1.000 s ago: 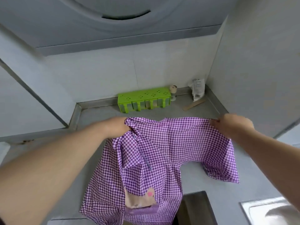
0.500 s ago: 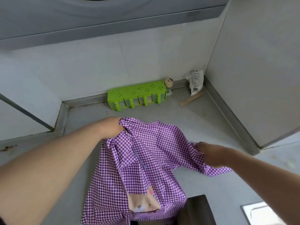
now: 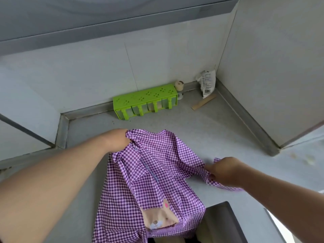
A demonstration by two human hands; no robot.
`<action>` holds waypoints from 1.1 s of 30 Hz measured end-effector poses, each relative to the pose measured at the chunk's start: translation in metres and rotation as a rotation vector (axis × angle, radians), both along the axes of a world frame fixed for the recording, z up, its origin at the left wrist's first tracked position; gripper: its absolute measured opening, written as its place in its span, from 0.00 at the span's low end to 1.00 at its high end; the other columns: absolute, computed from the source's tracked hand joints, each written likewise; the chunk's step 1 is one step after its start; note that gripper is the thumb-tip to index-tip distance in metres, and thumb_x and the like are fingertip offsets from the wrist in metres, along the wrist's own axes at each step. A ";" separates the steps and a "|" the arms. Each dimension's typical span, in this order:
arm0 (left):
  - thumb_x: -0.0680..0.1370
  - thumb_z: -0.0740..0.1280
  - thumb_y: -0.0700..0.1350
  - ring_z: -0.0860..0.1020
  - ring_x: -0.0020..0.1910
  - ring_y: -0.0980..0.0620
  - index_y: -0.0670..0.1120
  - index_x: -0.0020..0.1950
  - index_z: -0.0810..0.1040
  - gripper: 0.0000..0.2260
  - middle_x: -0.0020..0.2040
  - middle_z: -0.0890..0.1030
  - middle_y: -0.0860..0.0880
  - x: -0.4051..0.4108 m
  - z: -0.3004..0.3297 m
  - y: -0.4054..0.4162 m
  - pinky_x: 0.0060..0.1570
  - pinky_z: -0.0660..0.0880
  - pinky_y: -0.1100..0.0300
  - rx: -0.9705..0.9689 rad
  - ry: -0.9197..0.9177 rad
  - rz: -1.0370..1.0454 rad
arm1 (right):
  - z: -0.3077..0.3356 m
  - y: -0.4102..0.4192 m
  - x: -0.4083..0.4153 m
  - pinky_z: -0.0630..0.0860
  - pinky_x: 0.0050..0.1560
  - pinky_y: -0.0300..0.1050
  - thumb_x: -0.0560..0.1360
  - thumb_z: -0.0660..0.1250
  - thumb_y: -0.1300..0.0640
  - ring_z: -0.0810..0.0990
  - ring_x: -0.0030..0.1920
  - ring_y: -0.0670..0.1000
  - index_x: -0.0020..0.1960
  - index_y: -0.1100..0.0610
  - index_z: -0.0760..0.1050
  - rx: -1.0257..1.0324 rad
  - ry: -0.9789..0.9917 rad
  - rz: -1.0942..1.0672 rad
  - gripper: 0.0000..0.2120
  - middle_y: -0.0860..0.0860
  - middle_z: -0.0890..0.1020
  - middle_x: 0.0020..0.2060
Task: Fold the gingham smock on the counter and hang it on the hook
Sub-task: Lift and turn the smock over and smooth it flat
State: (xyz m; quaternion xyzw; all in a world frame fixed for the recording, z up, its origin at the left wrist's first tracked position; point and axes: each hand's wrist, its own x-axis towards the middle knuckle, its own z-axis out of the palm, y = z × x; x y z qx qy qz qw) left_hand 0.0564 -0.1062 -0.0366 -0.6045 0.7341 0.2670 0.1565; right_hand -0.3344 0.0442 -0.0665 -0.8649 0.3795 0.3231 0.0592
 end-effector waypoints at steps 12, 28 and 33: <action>0.85 0.56 0.56 0.82 0.50 0.53 0.58 0.55 0.84 0.16 0.53 0.85 0.55 -0.012 -0.017 -0.005 0.58 0.80 0.52 0.011 0.044 -0.017 | 0.038 -0.068 -0.071 0.78 0.52 0.56 0.81 0.55 0.60 0.82 0.58 0.64 0.70 0.57 0.68 -0.578 0.003 -1.013 0.18 0.59 0.78 0.61; 0.84 0.57 0.58 0.82 0.48 0.53 0.58 0.52 0.83 0.16 0.50 0.85 0.55 -0.028 -0.045 -0.009 0.53 0.79 0.52 0.046 0.121 0.055 | -0.049 -0.043 0.086 0.74 0.66 0.57 0.84 0.58 0.54 0.75 0.65 0.55 0.75 0.49 0.68 -0.084 -0.414 -0.312 0.20 0.50 0.74 0.69; 0.83 0.62 0.54 0.82 0.48 0.51 0.52 0.58 0.80 0.11 0.52 0.84 0.51 -0.037 -0.049 -0.009 0.48 0.80 0.51 0.037 0.167 0.152 | -0.048 -0.066 0.148 0.70 0.72 0.62 0.81 0.58 0.34 0.62 0.79 0.57 0.82 0.47 0.50 0.025 -0.498 -0.400 0.36 0.50 0.55 0.83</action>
